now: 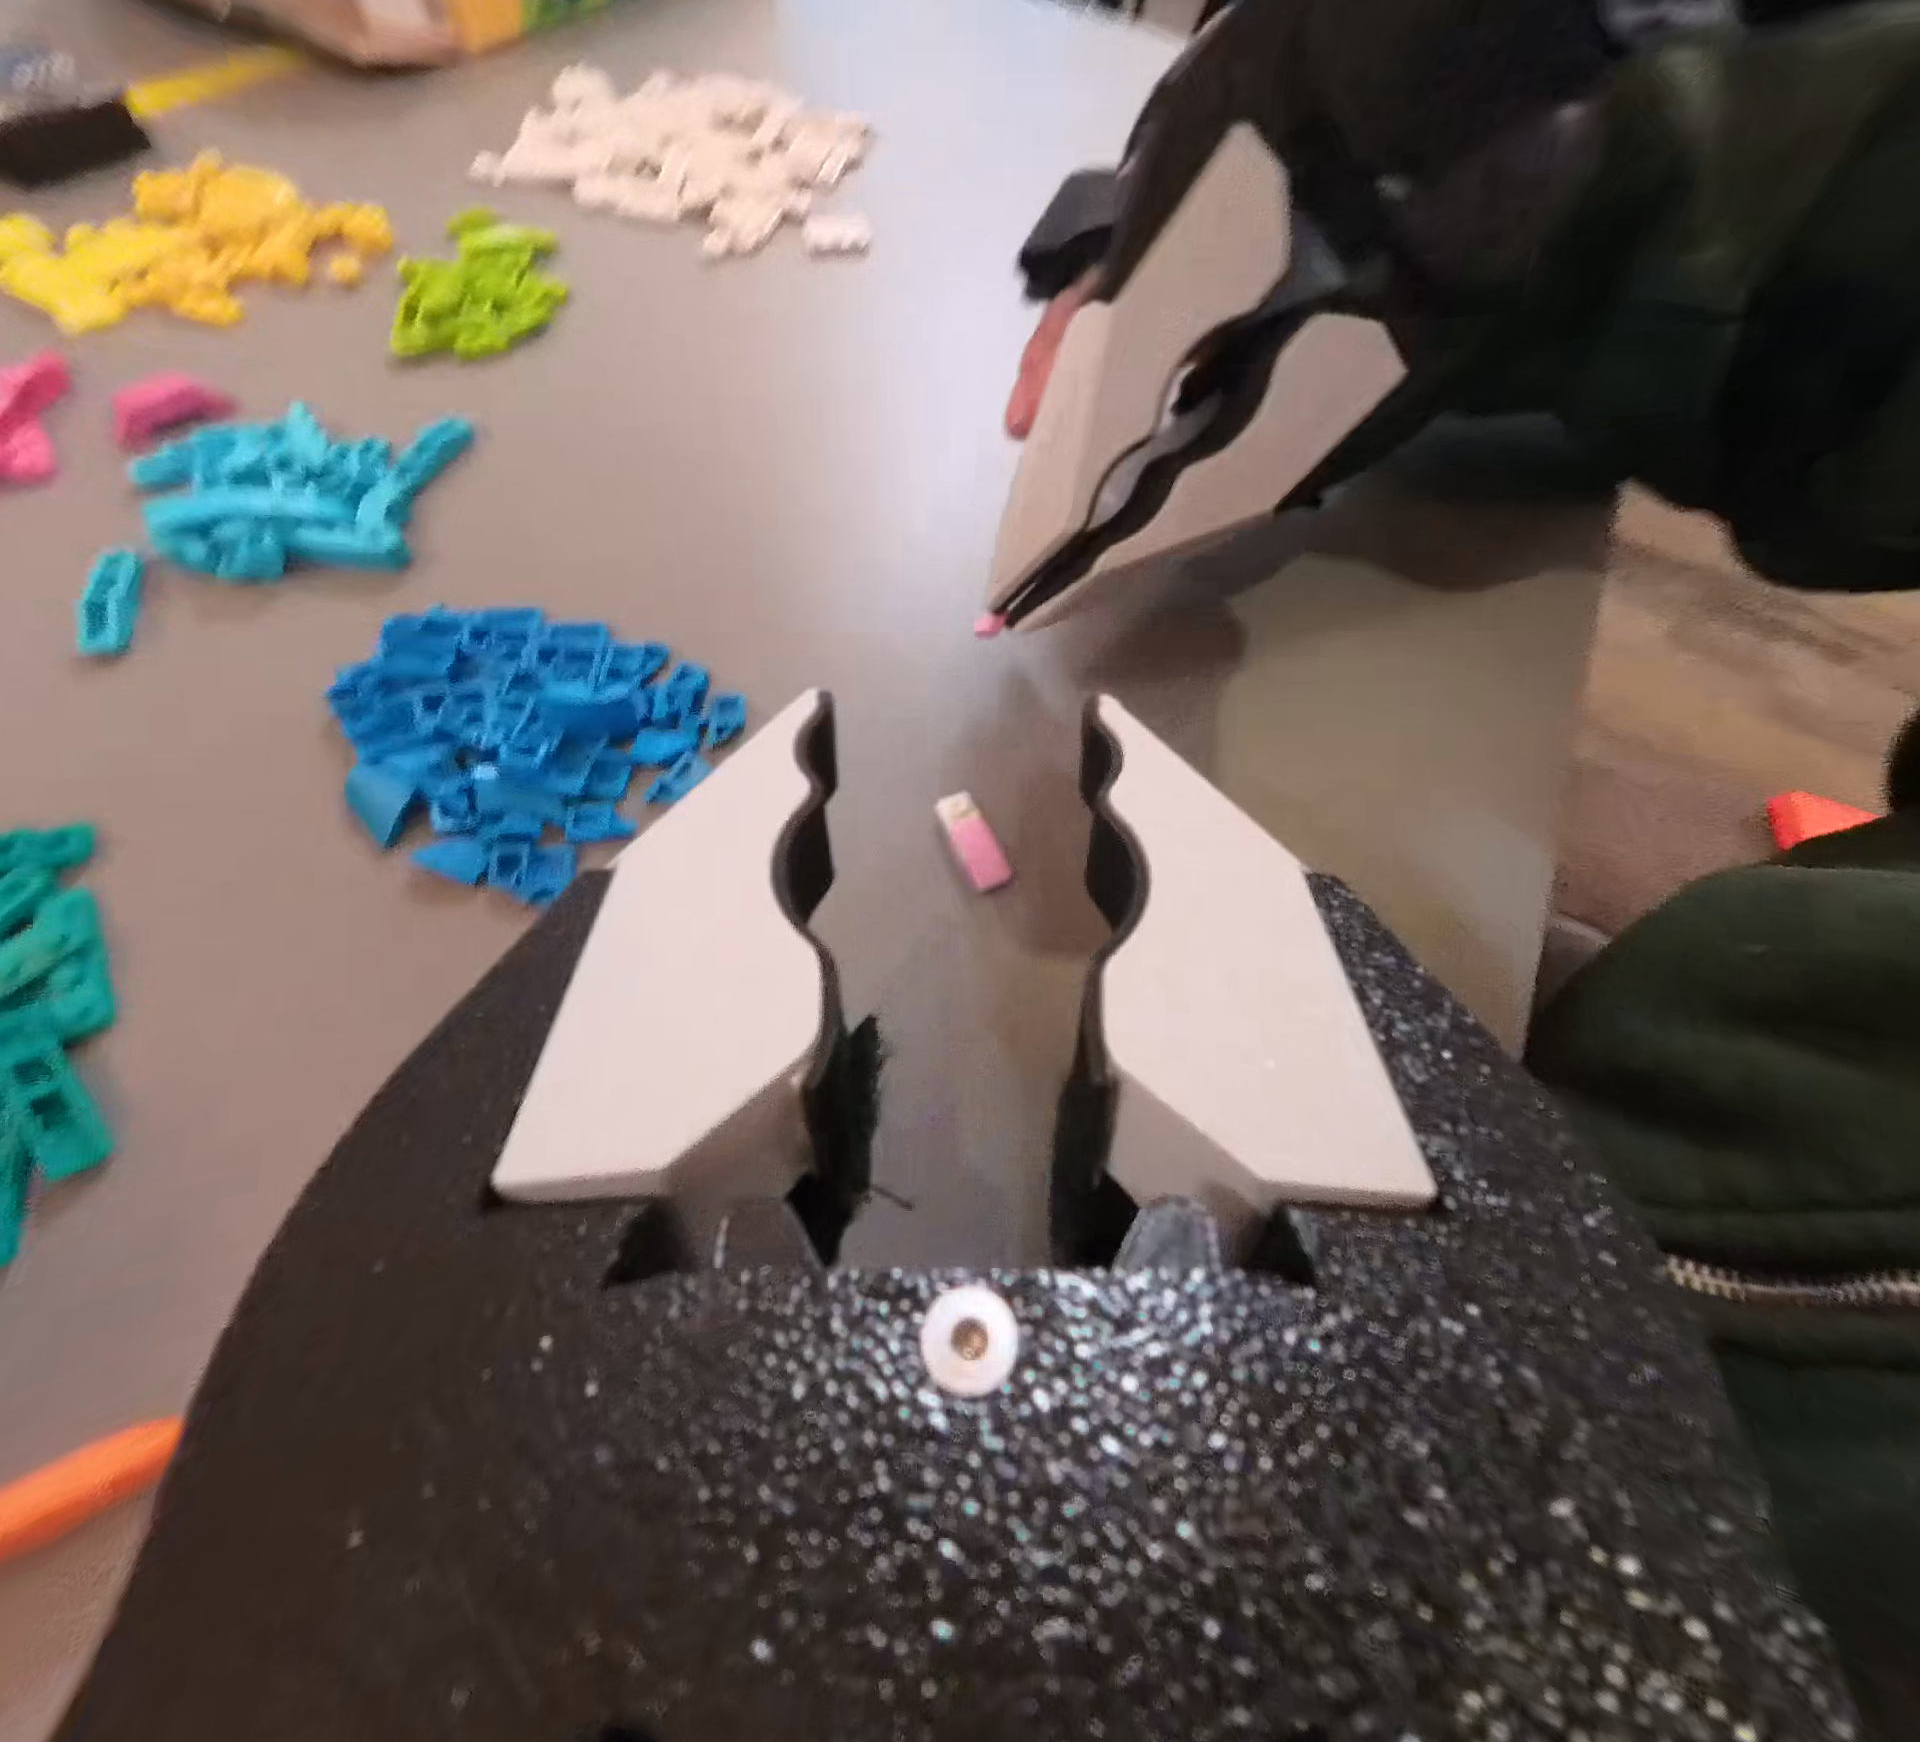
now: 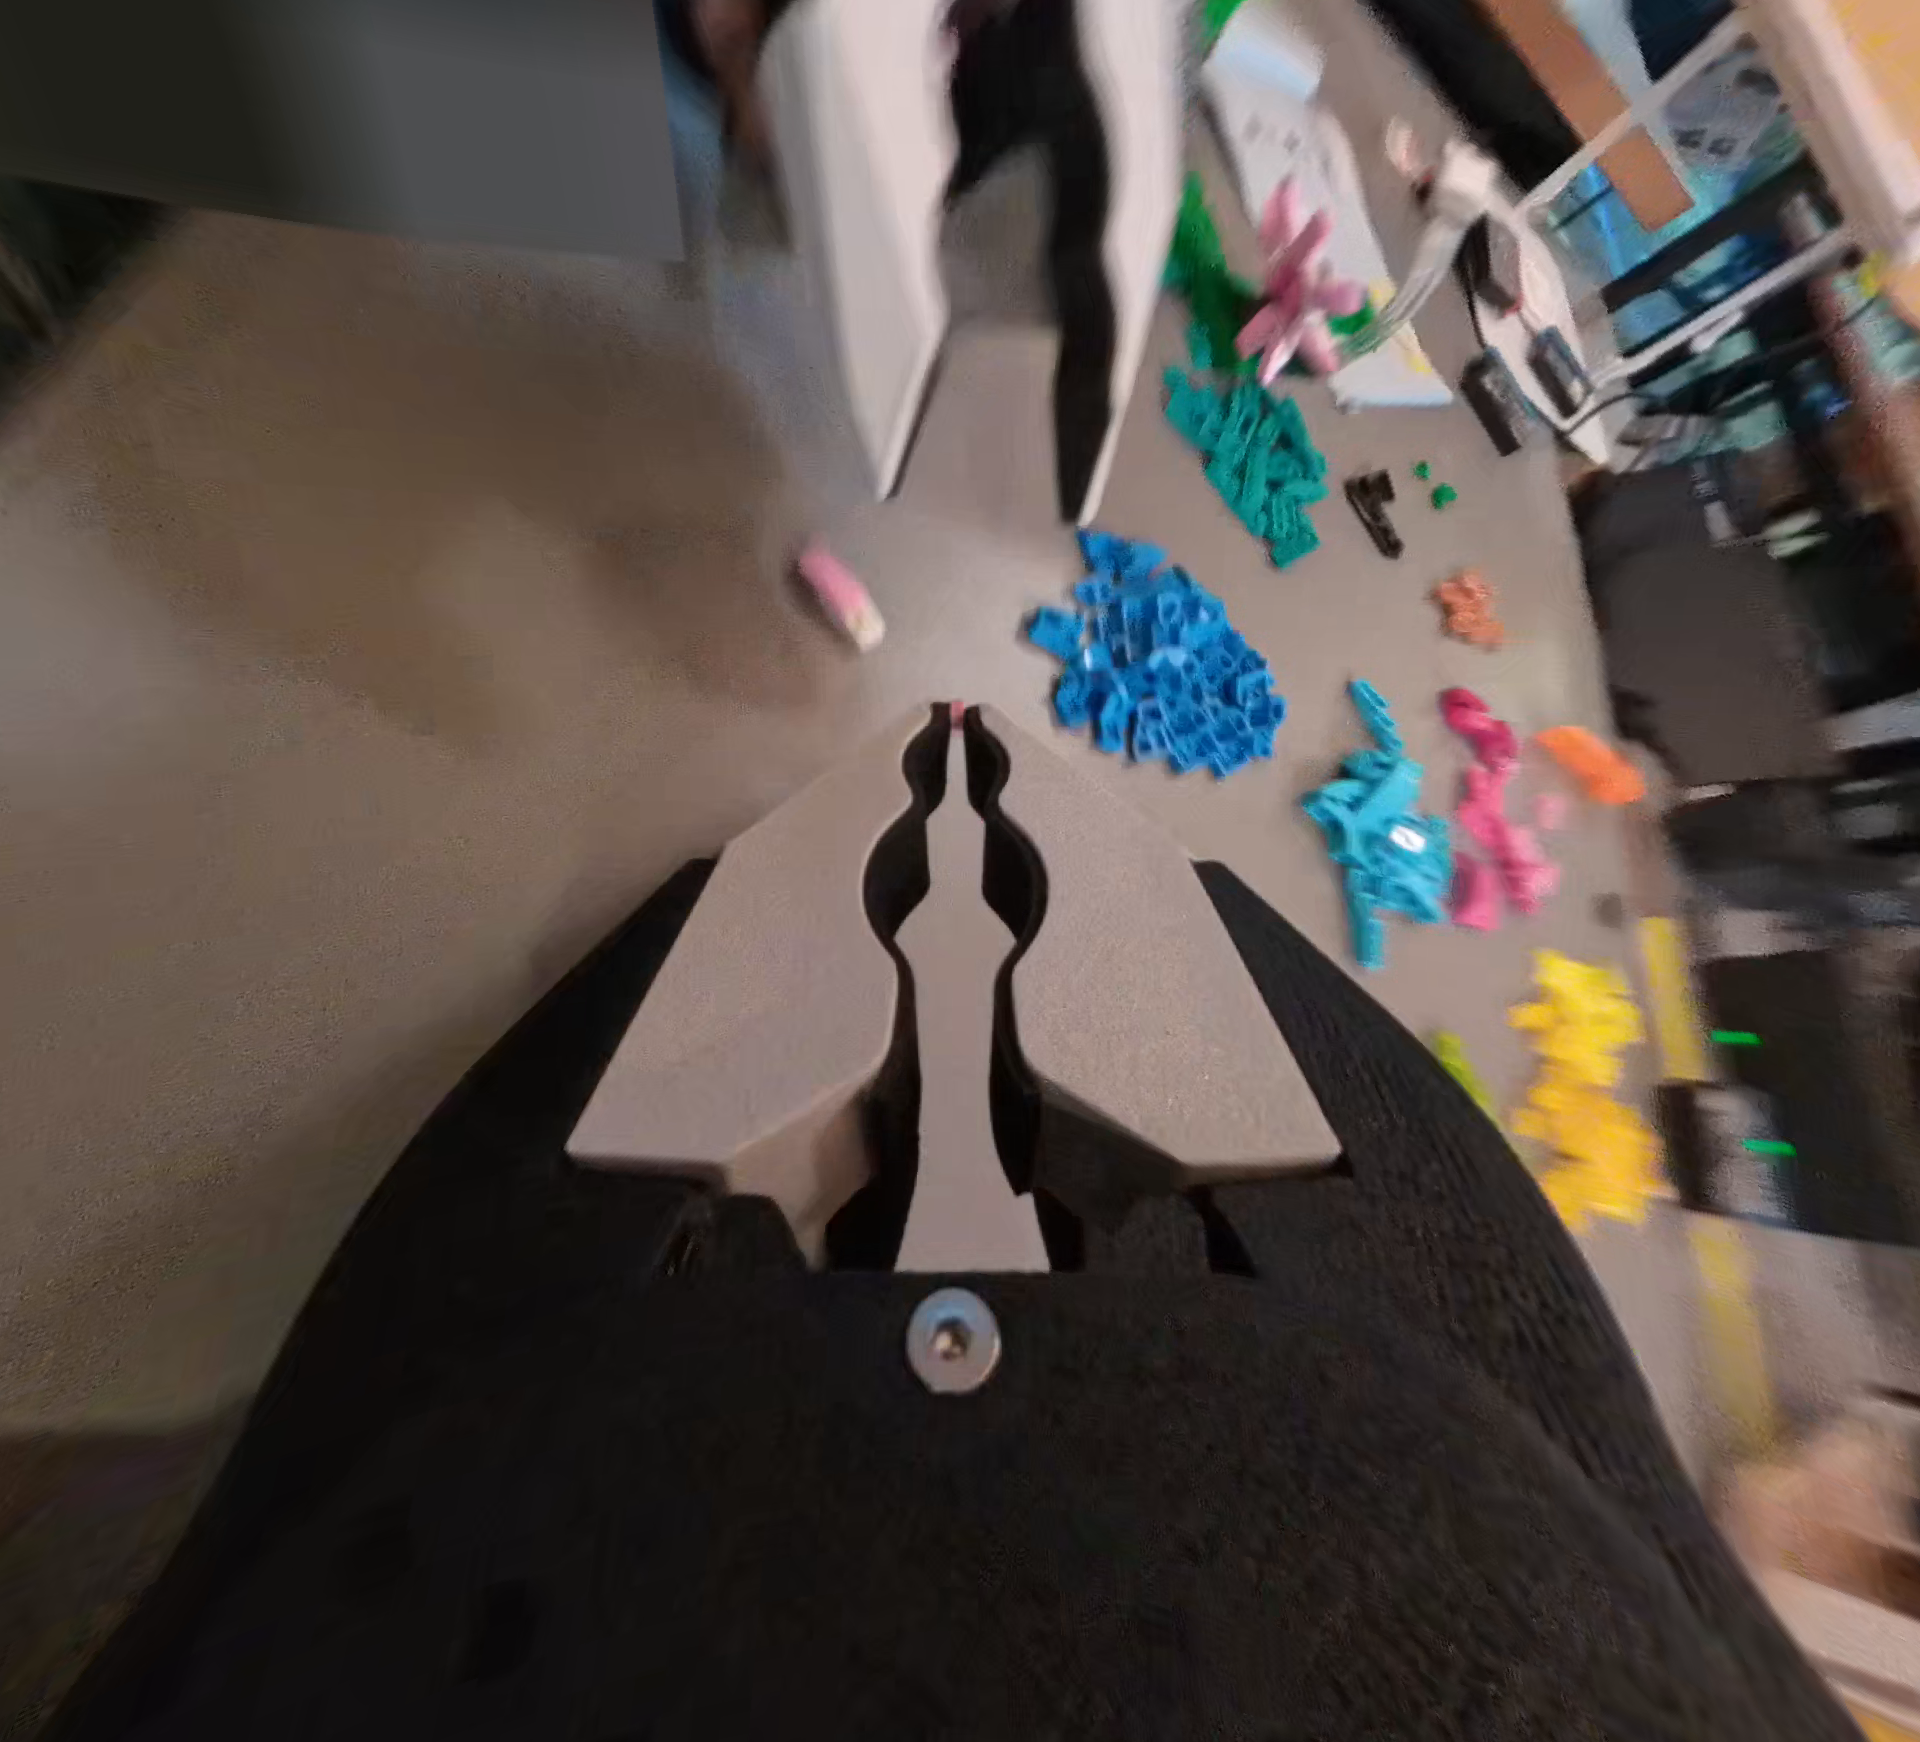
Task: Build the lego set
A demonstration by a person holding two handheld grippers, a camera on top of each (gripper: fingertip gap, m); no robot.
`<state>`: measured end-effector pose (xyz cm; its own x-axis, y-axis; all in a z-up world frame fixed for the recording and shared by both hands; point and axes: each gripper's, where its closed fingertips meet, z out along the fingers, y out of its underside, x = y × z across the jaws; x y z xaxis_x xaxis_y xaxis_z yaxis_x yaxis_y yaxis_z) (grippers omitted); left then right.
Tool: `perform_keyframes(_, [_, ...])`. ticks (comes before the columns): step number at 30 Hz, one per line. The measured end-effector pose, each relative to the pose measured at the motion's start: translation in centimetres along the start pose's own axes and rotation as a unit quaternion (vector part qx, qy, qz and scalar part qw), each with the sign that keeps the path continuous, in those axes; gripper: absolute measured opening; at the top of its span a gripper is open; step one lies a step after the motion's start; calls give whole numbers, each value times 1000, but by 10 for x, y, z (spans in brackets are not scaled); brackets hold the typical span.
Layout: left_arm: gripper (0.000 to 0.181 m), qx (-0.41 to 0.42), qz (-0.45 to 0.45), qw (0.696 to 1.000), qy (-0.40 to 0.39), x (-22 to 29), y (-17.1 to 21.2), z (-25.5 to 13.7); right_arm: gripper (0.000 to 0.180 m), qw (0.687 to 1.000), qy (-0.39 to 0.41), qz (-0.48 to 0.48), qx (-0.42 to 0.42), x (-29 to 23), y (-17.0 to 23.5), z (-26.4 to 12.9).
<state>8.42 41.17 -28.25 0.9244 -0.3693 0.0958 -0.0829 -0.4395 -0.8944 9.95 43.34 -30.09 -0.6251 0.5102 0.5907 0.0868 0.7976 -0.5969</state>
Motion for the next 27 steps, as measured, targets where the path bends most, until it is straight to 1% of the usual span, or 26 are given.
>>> perform_keyframes(1, [49,-25,-7,1000,-9,-1,6,0,1,998,6,-61,-32,-4,8,4])
perform_keyframes(2, [52,-45,-12,999,-11,1,12,1,1,992,9,-112,-51,-8,12,6])
perform_keyframes(4, [52,-75,-14,997,-16,6,22,3,1,982,11,-174,-66,-14,15,10])
perform_keyframes(8, [44,-108,-16,994,-28,11,37,6,1,972,7,-223,-68,-19,16,12])
perform_keyframes(12, [38,-128,-25,991,-31,10,47,12,1,967,-6,-245,-74,-21,15,12])
perform_keyframes(17, [22,-134,2,989,-69,0,47,15,4,975,-33,-208,-67,-23,12,11])
perform_keyframes(21, [21,-135,1,988,-70,0,47,15,15,983,-49,-164,-58,-21,9,9])
perform_keyframes(24, [16,-137,-1,988,-71,-2,47,14,19,987,-64,-137,-53,-22,7,8])
perform_keyframes(25, [12,-138,1,988,-69,-2,47,14,19,988,-68,-126,-51,-22,7,8])
perform_keyframes(27, [11,-140,-1,988,-65,-1,48,14,20,994,-79,-70,-40,-22,5,8])
